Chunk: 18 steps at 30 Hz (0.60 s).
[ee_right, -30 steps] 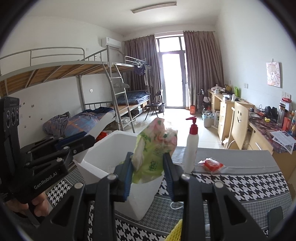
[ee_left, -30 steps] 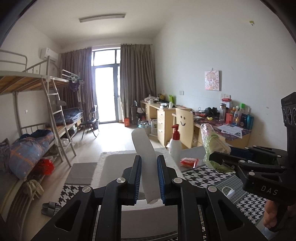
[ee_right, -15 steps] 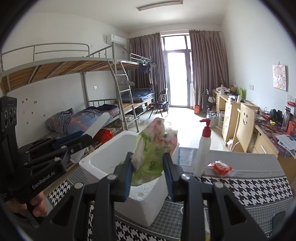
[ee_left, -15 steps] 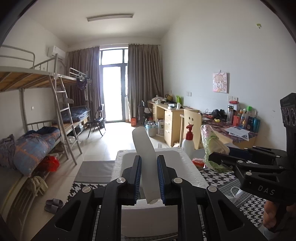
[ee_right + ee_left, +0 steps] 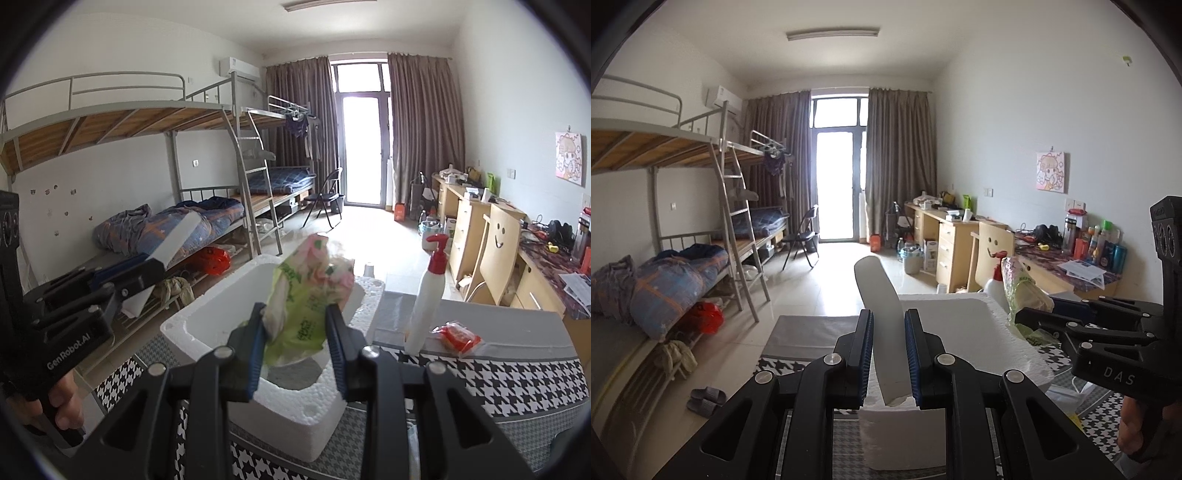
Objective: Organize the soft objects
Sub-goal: 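Lift foam tube with left tool while right tool carries green bag over foam box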
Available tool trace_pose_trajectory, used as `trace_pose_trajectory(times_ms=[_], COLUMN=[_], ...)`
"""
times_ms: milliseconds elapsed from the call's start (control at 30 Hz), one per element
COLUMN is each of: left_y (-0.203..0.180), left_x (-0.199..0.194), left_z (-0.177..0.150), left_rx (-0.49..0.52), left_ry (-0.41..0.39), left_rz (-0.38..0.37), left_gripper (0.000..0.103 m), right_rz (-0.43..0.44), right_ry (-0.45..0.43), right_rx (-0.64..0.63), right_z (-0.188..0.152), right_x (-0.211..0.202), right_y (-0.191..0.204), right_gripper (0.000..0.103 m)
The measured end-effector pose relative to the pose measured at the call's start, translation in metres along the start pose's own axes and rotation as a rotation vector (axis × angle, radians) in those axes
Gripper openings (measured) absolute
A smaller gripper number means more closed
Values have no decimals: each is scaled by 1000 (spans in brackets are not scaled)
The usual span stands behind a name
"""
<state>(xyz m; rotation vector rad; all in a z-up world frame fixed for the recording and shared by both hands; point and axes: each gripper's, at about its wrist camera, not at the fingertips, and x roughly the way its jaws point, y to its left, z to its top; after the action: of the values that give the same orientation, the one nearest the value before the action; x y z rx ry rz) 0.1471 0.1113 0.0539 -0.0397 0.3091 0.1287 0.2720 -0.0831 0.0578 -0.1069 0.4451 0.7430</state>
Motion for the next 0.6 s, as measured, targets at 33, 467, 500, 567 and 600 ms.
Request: trace_pose_trajectory(times_ms=[33,467,500,567,600], left_y=[2,17,19,20,21], left_x=[1,-5,-5,-5,-5], left_z=[-1,-5,-6,-6,-6], left_rx=[-5,-29,-28,-31,-33], left_ry=[4,6,8,9,9], left_rz=[-2,25,27,30,31], left_gripper=[19,19,19,19,19], right_rz=[1,17,17,16,16], right_ry=[2,33,35,41,43], right_rx=[-2,-22,-16,-13,-12], right_z=[1,2,2,3,4], right_x=[1,18,20,22,24], right_y=[1,2,1,0,1], right_gripper=[36,36,36,36,36])
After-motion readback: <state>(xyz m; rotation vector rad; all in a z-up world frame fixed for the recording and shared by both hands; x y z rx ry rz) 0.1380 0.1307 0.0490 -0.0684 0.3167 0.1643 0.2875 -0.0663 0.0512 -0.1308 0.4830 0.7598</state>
